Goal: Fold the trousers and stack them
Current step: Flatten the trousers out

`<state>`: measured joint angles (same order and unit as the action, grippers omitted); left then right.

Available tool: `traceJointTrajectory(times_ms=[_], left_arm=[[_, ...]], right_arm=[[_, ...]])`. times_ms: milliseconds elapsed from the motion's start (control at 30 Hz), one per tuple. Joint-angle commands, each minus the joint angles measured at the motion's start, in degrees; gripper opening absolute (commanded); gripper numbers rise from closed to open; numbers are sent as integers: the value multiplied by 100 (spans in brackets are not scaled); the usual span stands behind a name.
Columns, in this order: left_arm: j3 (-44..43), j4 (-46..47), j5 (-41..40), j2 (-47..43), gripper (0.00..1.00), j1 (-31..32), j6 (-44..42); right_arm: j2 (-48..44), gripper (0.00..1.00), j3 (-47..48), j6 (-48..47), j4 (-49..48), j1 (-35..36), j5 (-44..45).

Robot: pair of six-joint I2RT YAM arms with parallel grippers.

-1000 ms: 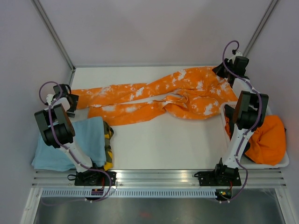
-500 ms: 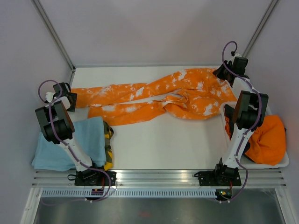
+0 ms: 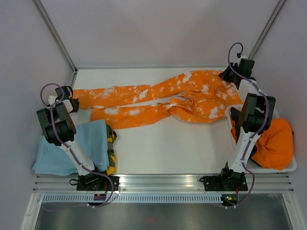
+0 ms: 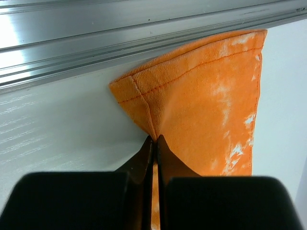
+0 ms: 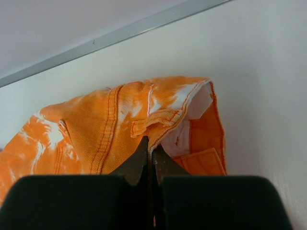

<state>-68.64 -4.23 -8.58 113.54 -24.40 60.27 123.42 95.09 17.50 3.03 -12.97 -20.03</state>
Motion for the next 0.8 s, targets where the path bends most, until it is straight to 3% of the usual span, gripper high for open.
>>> traceJointTrajectory(times_ms=[0, 133, 233, 400, 533, 600, 633, 667, 767], left_arm=[[-44, -245, 120, 213, 2, 15, -191], [-237, -560, -73, -172, 2, 15, -480], [-510, -1430, -275, -550, 2, 67, -744], [61, -2098, -941, -2219, 2, 102, -490], [-298, -2924, -1435, -3012, 2, 102, -411], [-754, -3424, -1829, -3118, 2, 120, -184], [-939, -4184, -2014, -3083, 2, 120, 53], [-1315, -4687, -2173, -3013, 2, 120, 890], [-2254, -5867, -2569, -2496, 2, 173, 1809]], right_arm=[[-63, 0, 273, -150, 110, 5, 26], [-116, 0, 326, -159, 163, 5, 52], [-203, 0, 282, -124, 146, 14, 87], [-493, 0, -243, 87, -258, 14, 175], [-783, 0, -526, 210, -531, 14, 377], [-836, 0, -570, 289, -523, 14, 509], [-871, 0, -570, 333, -514, 14, 526], [-880, 0, -562, 386, -540, 23, 509], [-889, 0, -570, 579, -645, 23, 448]])
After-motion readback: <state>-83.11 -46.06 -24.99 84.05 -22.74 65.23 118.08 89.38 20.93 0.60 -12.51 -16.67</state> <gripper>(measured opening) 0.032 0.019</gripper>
